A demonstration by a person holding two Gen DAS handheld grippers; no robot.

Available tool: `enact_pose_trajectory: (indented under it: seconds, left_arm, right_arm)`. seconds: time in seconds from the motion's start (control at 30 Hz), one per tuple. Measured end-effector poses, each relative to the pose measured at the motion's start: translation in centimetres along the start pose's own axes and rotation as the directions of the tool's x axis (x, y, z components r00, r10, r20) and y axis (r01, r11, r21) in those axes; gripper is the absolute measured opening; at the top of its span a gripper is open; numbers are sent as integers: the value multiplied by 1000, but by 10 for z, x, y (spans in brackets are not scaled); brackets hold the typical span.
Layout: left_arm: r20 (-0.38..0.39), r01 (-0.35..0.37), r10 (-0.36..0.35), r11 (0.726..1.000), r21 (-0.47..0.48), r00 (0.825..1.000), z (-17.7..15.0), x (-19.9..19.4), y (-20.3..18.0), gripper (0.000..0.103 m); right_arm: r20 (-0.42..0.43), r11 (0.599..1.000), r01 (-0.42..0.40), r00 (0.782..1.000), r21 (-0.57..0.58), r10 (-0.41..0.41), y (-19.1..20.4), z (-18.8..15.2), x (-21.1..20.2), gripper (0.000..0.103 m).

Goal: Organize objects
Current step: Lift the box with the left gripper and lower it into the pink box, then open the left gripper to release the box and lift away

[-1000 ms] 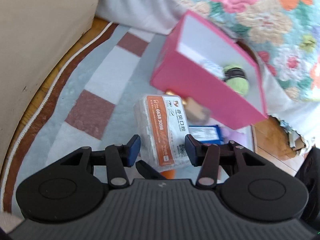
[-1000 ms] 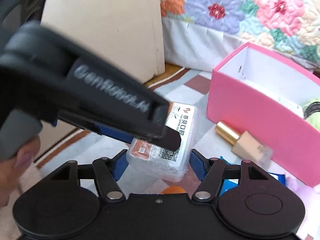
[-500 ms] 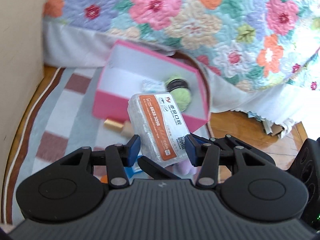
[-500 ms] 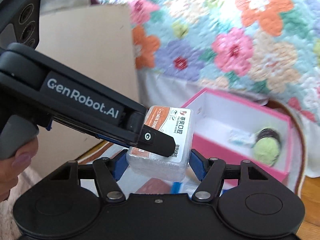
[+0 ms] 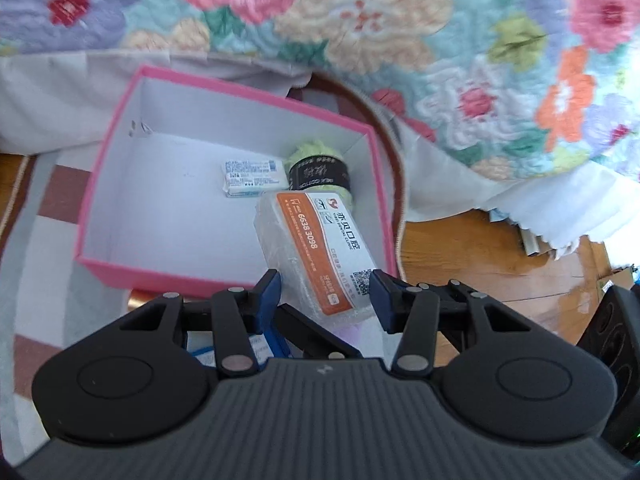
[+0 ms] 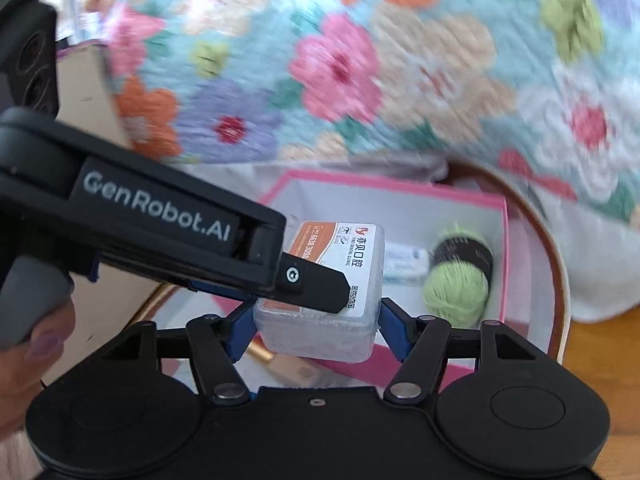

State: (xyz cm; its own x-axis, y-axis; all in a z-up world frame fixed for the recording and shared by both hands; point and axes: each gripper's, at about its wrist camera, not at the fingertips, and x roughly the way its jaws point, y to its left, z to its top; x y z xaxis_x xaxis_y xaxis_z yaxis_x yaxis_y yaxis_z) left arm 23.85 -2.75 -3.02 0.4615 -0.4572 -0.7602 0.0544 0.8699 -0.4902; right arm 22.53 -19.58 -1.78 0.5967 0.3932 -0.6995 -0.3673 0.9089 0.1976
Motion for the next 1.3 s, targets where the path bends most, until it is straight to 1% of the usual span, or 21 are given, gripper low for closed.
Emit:
enact_pose_trajectory:
  seconds: [0.1, 0.2, 0.37, 0.47, 0.57, 0.6, 0.63, 0.67, 0.73, 0.8, 0.83, 0.9, 0.97, 1.03, 1.07, 1.1, 1.13, 1.2, 1.23, 1.3]
  left_arm:
    - [-50, -3, 1, 1000, -28, 999, 18, 34, 8, 46]
    - [-98, 4, -13, 996, -85, 995, 32, 65, 23, 46]
    - [-132, 2, -23, 987, -158, 991, 44, 98, 46, 46]
    - [-136, 6, -33, 981, -194, 990, 49, 111, 56, 45]
    - [-135, -8, -19, 980, -197, 991, 53, 122, 59, 45]
    - [-137, -20, -7, 982, -189, 991, 53, 126, 59, 40]
    - [-140, -28, 2, 982, -185, 990, 54, 129, 59, 37]
    - [-145, -36, 9, 982, -184, 989, 55, 132, 60, 37]
    - [-144, -36, 10, 982, -183, 990, 55, 136, 62, 32]
    - [-156, -38, 9, 982, -185, 988, 53, 140, 64, 28]
    - [-160, -44, 15, 983, -179, 987, 52, 142, 64, 27]
    - [-159, -62, 36, 985, -163, 987, 49, 144, 64, 25]
    - [-158, -76, 51, 986, -152, 986, 47, 145, 65, 23]
    - [-153, -69, 44, 984, -162, 987, 47, 146, 66, 21]
    - [-151, -64, 38, 984, -167, 988, 48, 146, 67, 20]
    - [-148, -58, 32, 983, -174, 989, 49, 146, 68, 19]
    - [-146, -51, 24, 982, -183, 989, 50, 146, 68, 18]
    - [-146, -41, 11, 979, -202, 989, 51, 147, 68, 18]
    - [-146, -39, 8, 977, -209, 989, 50, 147, 68, 18]
    - [-141, -42, 11, 976, -215, 990, 48, 147, 66, 18]
  right_arm:
    - [-57, 999, 9, 998, 53, -6, -21, 5, 24, 69]
    - [-118, 995, 29, 993, 100, -17, -38, 10, 53, 69]
    - [-200, 979, 26, 980, 205, 15, -60, 12, 92, 69]
    - [-214, 978, 44, 977, 206, 1, -63, 12, 106, 69]
    - [-221, 976, 65, 975, 209, -18, -64, 10, 115, 69]
    - [-220, 976, 77, 975, 203, -31, -64, 10, 118, 69]
    - [-222, 978, 88, 974, 191, -44, -64, 9, 122, 69]
    - [-221, 979, 94, 974, 181, -53, -64, 8, 124, 71]
    - [-220, 983, 86, 974, 162, -49, -65, 5, 125, 72]
    - [-235, 982, 81, 971, 169, -40, -69, 2, 123, 75]
    - [-252, 982, 77, 967, 174, -32, -71, 1, 121, 75]
    - [-268, 985, 42, 963, 167, 4, -71, 1, 117, 75]
    - [-269, 989, 41, 963, 140, -2, -67, 3, 113, 75]
    - [-279, 993, 58, 960, 103, -27, -64, 7, 112, 73]
    - [-291, 993, 62, 956, 99, -30, -65, 8, 113, 70]
    - [-306, 992, 62, 952, 110, -26, -66, 8, 113, 65]
    - [-320, 991, 58, 947, 123, -16, -68, 8, 113, 63]
    - [-341, 989, 54, 940, 134, -5, -71, 7, 115, 50]
    - [-353, 990, 56, 936, 131, -6, -72, 5, 117, 47]
    - [-362, 987, 40, 932, 154, 19, -75, 4, 120, 46]
